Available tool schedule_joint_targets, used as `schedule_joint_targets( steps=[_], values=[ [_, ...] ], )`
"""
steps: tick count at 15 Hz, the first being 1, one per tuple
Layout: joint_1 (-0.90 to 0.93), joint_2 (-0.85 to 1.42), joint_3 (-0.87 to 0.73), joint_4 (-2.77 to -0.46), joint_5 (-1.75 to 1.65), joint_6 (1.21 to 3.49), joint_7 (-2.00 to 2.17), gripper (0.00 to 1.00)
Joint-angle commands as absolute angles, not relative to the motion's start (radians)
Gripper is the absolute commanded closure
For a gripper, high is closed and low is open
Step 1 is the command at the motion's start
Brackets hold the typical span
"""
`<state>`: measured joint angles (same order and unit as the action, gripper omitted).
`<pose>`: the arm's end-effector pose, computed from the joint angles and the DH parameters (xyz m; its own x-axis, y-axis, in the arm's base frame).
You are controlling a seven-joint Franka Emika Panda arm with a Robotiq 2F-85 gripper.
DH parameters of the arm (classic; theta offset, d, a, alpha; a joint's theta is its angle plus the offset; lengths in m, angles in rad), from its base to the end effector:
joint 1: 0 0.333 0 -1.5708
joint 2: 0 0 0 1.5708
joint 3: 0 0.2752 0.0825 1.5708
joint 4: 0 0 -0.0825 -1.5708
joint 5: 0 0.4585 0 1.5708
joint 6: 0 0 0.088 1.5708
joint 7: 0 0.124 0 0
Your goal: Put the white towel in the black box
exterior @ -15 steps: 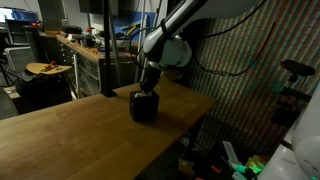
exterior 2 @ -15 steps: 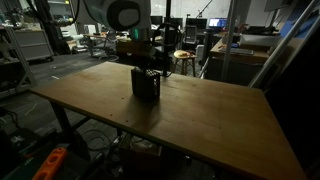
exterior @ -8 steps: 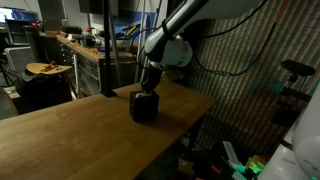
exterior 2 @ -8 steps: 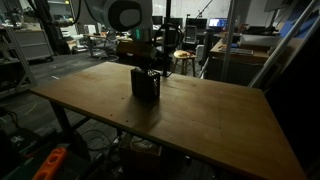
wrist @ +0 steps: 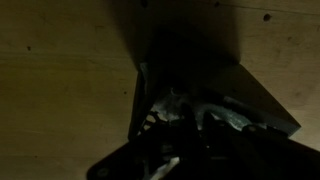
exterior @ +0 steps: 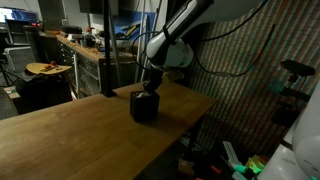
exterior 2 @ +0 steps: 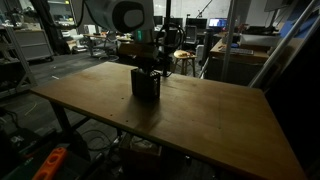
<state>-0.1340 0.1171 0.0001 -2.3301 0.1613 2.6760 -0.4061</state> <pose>0.5788 -0.0817 0.1961 0.9614 0.1309 0.2421 0.1368 -0.9906 -0.0078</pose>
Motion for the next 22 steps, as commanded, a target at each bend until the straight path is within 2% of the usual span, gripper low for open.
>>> schedule_joint_targets(
  steps=[1,16,21,22],
  values=[
    [-0.111,0.145,-0.009,-2.292,0.116,2.66,-0.35,0.96],
    [-0.063,0.225,0.007,-2.239,0.062,2.641,-0.262,0.96],
    [-0.051,0.254,-0.002,-2.212,0.021,2.608,-0.218,0.94],
    [-0.052,0.249,-0.002,-2.213,0.018,2.6,-0.211,0.89]
  ],
)
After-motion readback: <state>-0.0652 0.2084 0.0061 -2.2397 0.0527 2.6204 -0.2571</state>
